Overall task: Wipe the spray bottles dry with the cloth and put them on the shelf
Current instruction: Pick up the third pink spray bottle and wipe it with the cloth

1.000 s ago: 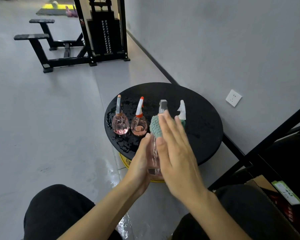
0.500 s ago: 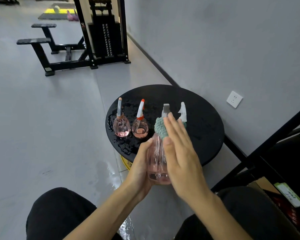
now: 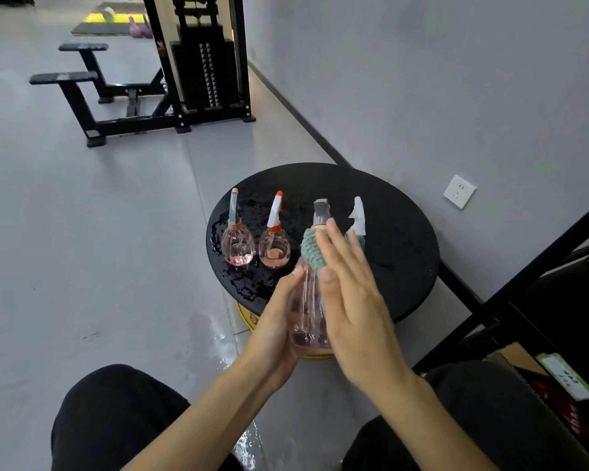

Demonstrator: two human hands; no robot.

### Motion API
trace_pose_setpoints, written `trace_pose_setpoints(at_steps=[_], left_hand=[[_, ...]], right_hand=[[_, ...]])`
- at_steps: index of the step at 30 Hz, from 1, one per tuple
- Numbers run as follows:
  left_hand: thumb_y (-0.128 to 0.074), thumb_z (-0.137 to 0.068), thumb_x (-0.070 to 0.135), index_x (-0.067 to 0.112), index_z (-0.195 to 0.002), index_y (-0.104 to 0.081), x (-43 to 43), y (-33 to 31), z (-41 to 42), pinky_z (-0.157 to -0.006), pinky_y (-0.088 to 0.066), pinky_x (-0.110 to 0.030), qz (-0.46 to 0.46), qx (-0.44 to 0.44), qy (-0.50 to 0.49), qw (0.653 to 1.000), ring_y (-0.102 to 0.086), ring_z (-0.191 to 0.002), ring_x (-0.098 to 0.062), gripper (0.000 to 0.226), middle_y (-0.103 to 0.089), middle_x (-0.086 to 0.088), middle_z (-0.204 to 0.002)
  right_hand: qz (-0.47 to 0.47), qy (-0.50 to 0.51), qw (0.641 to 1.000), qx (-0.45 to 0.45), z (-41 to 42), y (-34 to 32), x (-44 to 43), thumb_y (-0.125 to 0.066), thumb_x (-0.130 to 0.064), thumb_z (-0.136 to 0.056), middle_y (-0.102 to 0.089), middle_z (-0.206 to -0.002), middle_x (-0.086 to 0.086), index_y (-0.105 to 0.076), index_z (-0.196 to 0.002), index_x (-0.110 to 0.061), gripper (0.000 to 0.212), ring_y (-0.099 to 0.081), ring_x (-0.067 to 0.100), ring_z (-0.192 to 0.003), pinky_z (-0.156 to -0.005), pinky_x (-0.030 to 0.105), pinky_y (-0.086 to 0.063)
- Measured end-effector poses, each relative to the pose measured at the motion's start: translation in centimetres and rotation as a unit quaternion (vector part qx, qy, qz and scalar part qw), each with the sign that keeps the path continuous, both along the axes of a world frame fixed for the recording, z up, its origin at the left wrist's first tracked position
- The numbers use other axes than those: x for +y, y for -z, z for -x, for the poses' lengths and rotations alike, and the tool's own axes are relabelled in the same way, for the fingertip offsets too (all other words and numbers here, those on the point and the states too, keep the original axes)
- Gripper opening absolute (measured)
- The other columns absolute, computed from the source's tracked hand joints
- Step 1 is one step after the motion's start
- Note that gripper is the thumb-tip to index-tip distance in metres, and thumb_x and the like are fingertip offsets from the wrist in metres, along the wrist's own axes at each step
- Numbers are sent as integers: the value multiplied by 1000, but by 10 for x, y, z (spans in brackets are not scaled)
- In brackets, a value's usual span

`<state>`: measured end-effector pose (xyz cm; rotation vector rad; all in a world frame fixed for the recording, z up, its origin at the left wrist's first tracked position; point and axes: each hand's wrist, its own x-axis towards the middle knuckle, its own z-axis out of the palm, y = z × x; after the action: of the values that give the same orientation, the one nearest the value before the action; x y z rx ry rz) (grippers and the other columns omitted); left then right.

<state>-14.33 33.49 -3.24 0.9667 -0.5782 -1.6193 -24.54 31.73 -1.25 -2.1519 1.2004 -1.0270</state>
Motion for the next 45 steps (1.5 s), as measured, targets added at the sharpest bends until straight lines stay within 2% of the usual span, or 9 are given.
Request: trace_pose_setpoints(at_steps=[4,7,13,17,21,25,31,39,45], left_hand=[[-45,-94,46,16,-91,-73,-4,-2,-8,-51,-52,-19,10,19,-26,999,-68,-63,-11,41,-73,-3,-77],[-49,-92,52,15,-109,-72,-4,0,-9,-82,-50,-35,-3,-2,-27,1000,-65,-94,-22,47,-70,-11,-107],[-49,-82,53,24,-106,-70,0,2,-2,-51,-54,-31,-12,8,29,999,-70,-65,-14,42,-72,1,-81],[-51,-82,50,14,-89,-70,-5,1,-9,-47,-52,-22,-14,35,15,999,-66,-56,-13,42,-69,-3,-72],[-49,-87,48,7,-102,-72,-9,1,-14,-81,-57,-32,-8,43,0,999,-70,-88,-23,48,-72,-15,-99],[-43,-94,43,15,-89,-76,-6,2,-10,-68,-57,-26,-5,25,-2,1000,-70,-79,-16,44,-73,-8,-91],[-41,-95,46,28,-92,-72,2,0,-3,-50,-53,-29,-14,3,5,1000,-69,-66,-10,36,-73,4,-78],[-43,-98,41,22,-91,-77,2,0,-5,-67,-57,-23,0,3,-40,999,-70,-82,-13,40,-74,-2,-91],[-43,-90,49,30,-97,-72,7,-3,3,-52,-55,-31,2,-27,6,1000,-69,-68,-10,35,-72,4,-82]], right_hand=[[42,-13,998,44,0,16,35,-19,-36,-103,-6,-161,-20,-16,-153,-30,51,2,8,-149,-120,30,-4],[46,-18,998,40,1,18,37,-20,-34,-103,-8,-161,-18,-17,-153,-29,50,2,10,-150,-121,32,-6],[-37,15,999,-34,1,-4,-5,-22,-42,-101,-17,-159,-20,-27,-151,-26,53,-1,-6,-145,-118,14,-5],[20,-4,1000,16,-1,8,20,-20,-37,-103,-8,-160,-21,-20,-153,-28,51,3,3,-148,-120,36,-10],[66,-24,996,55,2,29,54,-20,-32,-103,-8,-162,-13,-20,-153,-21,51,0,16,-150,-116,49,-24],[47,-9,998,47,-1,23,37,-20,-30,-103,-8,-162,-16,-17,-153,-26,51,3,12,-150,-116,55,-21],[-7,15,1000,-13,-5,7,-2,-17,-42,-99,-14,-159,-19,-24,-152,-26,56,2,-1,-147,-121,24,-6],[36,-3,998,49,0,24,40,-20,-32,-102,-6,-161,-19,-15,-153,-29,51,2,8,-149,-118,44,-15],[-19,16,1000,-11,0,6,0,-21,-39,-101,-15,-159,-19,-25,-152,-25,53,0,0,-147,-118,16,-3]])
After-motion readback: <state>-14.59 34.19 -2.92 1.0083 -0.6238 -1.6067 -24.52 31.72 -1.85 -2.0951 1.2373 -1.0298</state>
